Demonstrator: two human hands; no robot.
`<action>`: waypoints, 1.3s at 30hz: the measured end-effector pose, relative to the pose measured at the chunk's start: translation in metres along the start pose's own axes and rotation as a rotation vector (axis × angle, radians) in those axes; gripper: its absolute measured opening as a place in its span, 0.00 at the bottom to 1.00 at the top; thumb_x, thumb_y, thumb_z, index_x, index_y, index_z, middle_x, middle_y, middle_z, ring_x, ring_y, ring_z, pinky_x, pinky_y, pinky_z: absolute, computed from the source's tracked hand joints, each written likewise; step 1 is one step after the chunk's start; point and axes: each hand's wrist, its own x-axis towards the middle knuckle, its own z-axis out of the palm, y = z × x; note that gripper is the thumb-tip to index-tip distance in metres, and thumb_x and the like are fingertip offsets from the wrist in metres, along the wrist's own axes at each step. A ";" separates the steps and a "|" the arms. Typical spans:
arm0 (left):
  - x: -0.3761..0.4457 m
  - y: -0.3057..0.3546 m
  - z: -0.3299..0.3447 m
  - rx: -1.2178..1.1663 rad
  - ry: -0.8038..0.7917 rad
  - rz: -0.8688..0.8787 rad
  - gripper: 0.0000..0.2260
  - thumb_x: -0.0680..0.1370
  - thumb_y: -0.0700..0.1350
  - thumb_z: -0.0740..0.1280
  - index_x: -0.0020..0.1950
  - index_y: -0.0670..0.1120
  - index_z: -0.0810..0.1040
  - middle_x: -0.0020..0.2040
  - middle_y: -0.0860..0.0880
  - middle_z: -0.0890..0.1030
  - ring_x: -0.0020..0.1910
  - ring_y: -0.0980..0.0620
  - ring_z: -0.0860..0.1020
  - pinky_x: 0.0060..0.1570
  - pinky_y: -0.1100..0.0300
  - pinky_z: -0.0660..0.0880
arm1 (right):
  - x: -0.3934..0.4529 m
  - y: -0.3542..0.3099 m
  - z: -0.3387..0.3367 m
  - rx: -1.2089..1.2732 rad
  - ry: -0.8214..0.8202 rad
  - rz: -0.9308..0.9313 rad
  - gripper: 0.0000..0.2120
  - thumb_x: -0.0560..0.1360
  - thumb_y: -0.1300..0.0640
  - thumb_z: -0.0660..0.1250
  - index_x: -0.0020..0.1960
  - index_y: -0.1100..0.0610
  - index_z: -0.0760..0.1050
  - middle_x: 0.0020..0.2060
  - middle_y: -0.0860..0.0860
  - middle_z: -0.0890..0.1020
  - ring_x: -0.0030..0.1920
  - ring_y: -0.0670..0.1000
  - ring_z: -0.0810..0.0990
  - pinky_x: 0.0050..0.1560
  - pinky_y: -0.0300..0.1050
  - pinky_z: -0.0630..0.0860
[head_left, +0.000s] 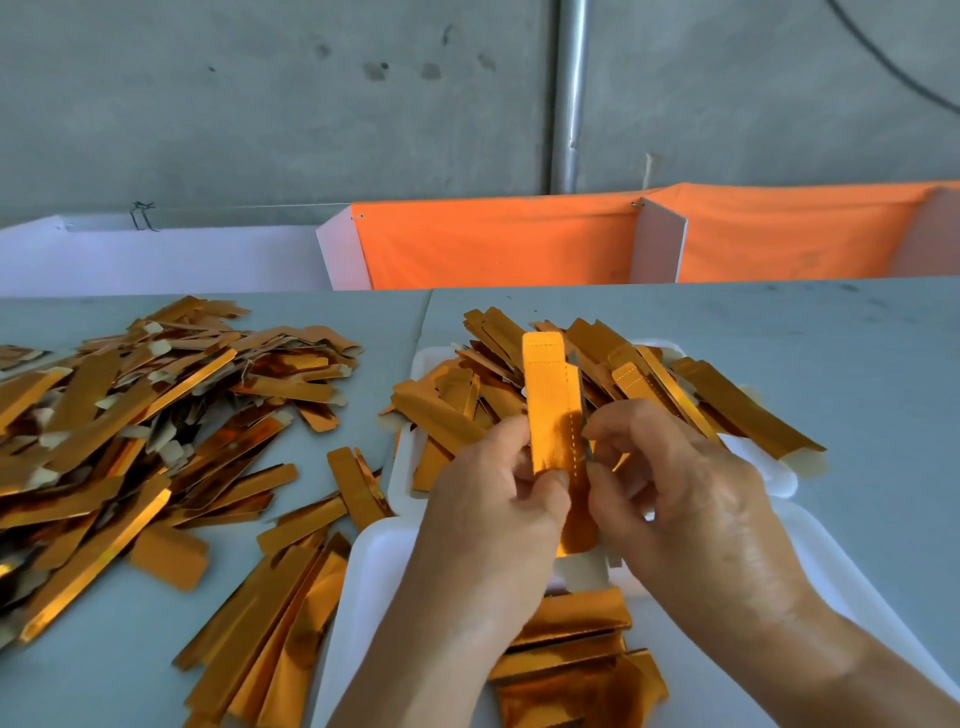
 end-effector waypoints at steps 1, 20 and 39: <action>0.000 0.000 0.001 0.025 0.015 0.000 0.09 0.80 0.45 0.62 0.56 0.56 0.76 0.44 0.56 0.81 0.42 0.58 0.79 0.41 0.67 0.77 | 0.000 -0.001 -0.001 0.015 -0.007 -0.001 0.09 0.71 0.61 0.71 0.50 0.53 0.76 0.37 0.44 0.77 0.32 0.44 0.79 0.30 0.34 0.77; -0.002 0.006 0.003 0.124 -0.021 0.011 0.07 0.79 0.56 0.59 0.53 0.58 0.74 0.41 0.56 0.76 0.41 0.59 0.76 0.36 0.70 0.69 | 0.006 0.013 -0.012 0.952 -0.188 0.571 0.11 0.64 0.51 0.70 0.44 0.54 0.81 0.37 0.52 0.84 0.38 0.48 0.82 0.33 0.38 0.77; -0.004 0.006 -0.003 -0.137 -0.199 -0.056 0.03 0.76 0.47 0.67 0.48 0.53 0.79 0.42 0.54 0.84 0.42 0.59 0.82 0.47 0.54 0.80 | 0.006 0.016 -0.016 0.914 -0.154 0.583 0.11 0.63 0.48 0.70 0.32 0.56 0.76 0.26 0.54 0.76 0.26 0.48 0.74 0.30 0.38 0.74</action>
